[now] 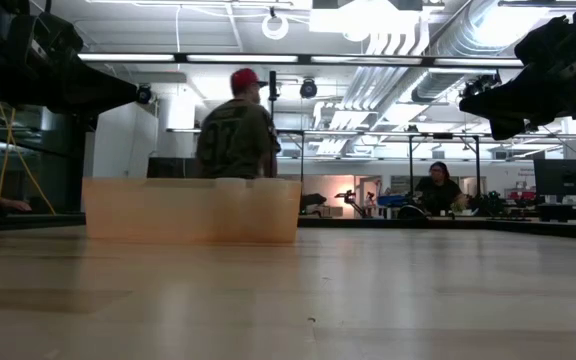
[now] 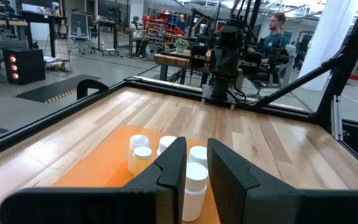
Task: Pick and place pill bottles into a basket
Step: Return to Home Position
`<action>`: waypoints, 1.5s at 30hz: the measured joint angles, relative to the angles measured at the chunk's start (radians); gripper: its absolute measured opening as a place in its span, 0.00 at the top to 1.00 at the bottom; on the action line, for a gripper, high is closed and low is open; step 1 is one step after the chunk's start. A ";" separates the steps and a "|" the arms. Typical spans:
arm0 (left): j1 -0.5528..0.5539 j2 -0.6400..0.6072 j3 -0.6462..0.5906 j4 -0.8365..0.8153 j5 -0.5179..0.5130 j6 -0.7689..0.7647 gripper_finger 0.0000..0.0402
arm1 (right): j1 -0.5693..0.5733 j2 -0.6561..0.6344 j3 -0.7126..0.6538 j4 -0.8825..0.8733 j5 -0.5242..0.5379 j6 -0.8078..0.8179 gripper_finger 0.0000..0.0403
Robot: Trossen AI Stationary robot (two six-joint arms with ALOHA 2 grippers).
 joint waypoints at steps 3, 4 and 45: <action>0.000 0.000 0.000 0.000 0.000 0.000 0.75 | 0.000 0.000 0.000 0.000 0.000 0.000 0.99; 0.000 0.000 0.000 0.000 0.000 0.000 0.75 | 0.000 0.000 0.000 0.000 0.000 0.000 0.99; 0.000 0.000 0.000 0.000 0.000 0.000 0.75 | 0.000 0.000 0.000 0.000 0.000 0.000 0.98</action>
